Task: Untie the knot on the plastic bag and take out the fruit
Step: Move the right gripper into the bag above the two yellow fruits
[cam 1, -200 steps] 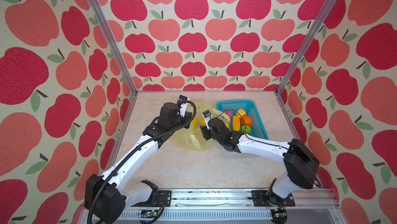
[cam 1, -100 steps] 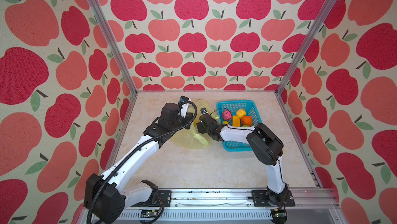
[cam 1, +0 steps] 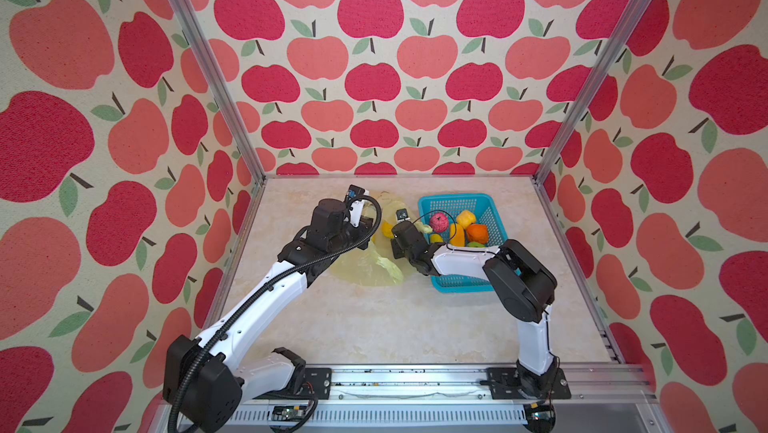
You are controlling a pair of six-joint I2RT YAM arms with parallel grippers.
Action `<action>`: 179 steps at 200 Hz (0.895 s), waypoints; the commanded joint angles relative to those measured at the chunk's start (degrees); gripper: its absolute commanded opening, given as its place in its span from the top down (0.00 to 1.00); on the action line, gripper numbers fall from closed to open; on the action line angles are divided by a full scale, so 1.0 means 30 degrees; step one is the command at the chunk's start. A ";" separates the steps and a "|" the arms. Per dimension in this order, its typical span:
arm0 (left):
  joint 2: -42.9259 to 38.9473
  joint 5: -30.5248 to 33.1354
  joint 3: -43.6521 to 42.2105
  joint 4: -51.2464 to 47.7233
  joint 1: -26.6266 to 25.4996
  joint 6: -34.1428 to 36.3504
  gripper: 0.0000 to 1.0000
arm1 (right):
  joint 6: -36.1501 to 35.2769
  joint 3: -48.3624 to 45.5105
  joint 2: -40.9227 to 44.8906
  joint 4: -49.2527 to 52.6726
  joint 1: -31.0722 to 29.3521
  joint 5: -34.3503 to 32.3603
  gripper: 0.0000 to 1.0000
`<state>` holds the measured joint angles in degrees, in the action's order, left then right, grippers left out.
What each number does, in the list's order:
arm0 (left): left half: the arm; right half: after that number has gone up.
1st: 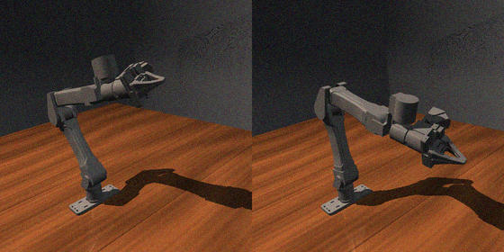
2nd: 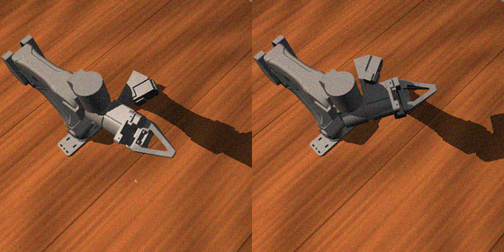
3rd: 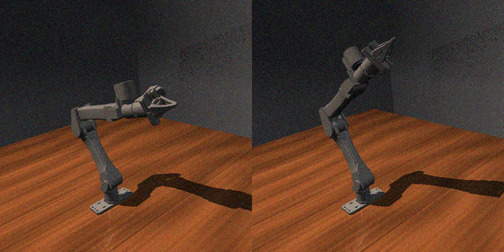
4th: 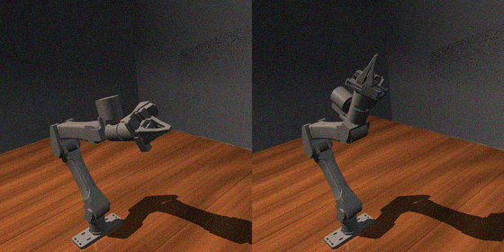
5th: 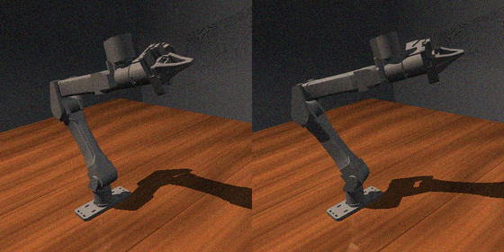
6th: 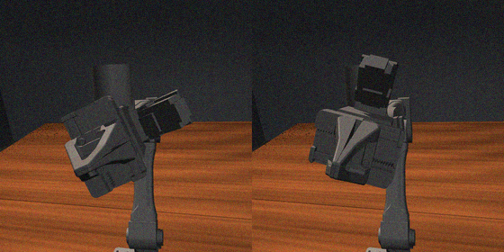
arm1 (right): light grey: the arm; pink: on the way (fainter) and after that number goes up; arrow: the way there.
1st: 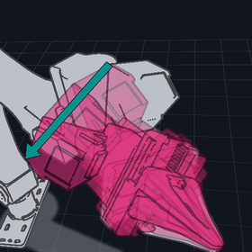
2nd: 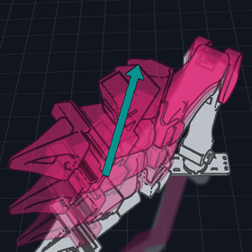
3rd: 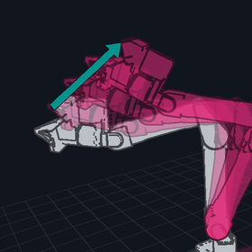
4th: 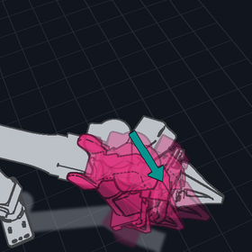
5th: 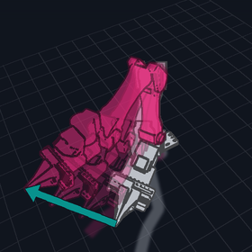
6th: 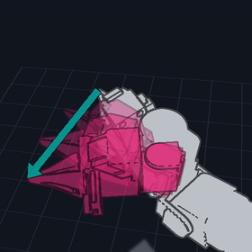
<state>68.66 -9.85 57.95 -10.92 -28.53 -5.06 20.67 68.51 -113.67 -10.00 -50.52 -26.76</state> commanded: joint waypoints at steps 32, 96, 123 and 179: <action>0.0013 0.0213 0.0281 -0.0209 0.0023 -0.0101 1.00 | -0.0289 -0.1351 0.2846 -0.0768 -0.0762 0.0189 0.81; -0.0011 0.0152 0.0205 -0.0125 0.0127 -0.0159 1.00 | -0.0517 -0.1448 0.3026 -0.1012 -0.1089 -0.0158 0.77; 0.0014 0.0040 0.0224 -0.0052 0.0137 -0.0152 1.00 | -0.0297 -0.0924 0.1601 -0.1662 -0.1302 -0.0283 0.67; 0.0202 0.0334 -0.0206 0.0924 0.0075 -0.0061 1.00 | -0.0040 -0.0210 0.0018 -0.3059 -0.2697 -0.0848 0.14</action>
<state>68.69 -9.67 57.95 -10.79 -28.38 -5.08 19.94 65.91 -112.46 -15.44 -56.38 -27.94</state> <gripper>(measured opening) 0.046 0.803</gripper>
